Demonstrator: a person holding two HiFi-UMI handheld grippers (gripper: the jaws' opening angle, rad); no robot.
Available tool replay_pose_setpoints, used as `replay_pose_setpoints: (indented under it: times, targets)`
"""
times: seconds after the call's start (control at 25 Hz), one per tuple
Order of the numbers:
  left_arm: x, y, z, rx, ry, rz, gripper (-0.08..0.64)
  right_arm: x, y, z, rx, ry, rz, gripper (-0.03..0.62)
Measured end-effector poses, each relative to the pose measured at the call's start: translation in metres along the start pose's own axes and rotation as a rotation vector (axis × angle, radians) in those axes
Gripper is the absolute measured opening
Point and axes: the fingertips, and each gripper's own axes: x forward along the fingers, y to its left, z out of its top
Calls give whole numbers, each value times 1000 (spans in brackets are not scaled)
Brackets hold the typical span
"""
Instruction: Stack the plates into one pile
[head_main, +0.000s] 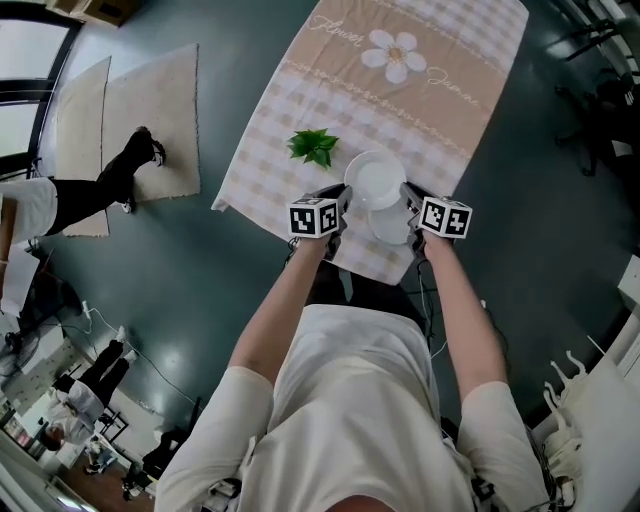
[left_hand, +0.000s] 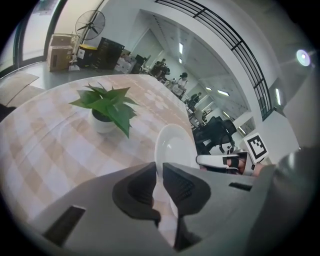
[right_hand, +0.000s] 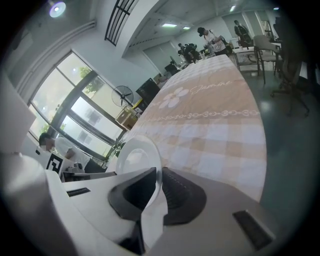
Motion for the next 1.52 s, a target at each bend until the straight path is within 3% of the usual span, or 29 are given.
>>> replay_pose_setpoints:
  times: [0.6,1.2,1.52]
  targets:
    - [6,-38,-50,73,85,-29,41,-48,-30,-59,68,-16,-36,57]
    - [25,-56,-82,141,163,-33,40,-63,-64,-100,81,55,-61,57]
    - [35,-46,-98,168,207,27,48,-59,-67,-105,69,79,-51,58]
